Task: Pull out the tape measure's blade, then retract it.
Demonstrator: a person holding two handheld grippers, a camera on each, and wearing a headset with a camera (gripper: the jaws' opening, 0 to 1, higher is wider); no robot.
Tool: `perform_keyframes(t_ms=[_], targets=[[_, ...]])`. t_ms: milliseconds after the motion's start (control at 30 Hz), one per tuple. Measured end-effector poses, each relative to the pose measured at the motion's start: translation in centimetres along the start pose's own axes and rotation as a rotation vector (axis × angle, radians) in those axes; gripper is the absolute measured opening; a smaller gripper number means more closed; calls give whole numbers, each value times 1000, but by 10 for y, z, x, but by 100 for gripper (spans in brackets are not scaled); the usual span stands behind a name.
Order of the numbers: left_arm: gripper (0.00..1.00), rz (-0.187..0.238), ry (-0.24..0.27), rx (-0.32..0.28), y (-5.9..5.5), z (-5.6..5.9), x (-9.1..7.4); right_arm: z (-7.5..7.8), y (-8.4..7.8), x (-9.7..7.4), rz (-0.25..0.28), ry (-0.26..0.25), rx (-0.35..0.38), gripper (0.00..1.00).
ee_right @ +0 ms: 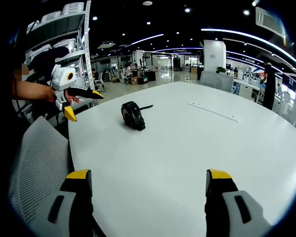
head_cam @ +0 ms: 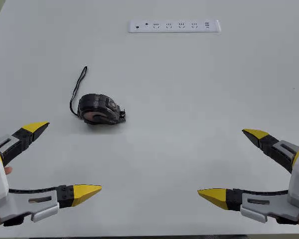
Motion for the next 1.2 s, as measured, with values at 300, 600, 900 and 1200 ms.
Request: perform_keyframes(t_ms=[300,600,900,1200], targets=[[93,-30,-36,25,-1,-6,6,6,5,6,-24,32,-22,97],[92,-62,-90,54,0,-10,15,11,10,13,-44,68,-55,94],[88,-104,-133,104,2,-23,29,18,18,25,-64,115,-91,89],[86,-136,-177,145,5,-33,42,21,28,42,-85,174,-136,85]])
Point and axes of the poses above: the centre of the closed fingertips' face, and the gripper's own axes: x roughly forward along the fingers, z roughly to its right, y roughly out of its top, the point moved 6 cm from there along -x, roughly backward along the fingers, and after that the axes turned 12 degrees about x, right-handed, at the moved point
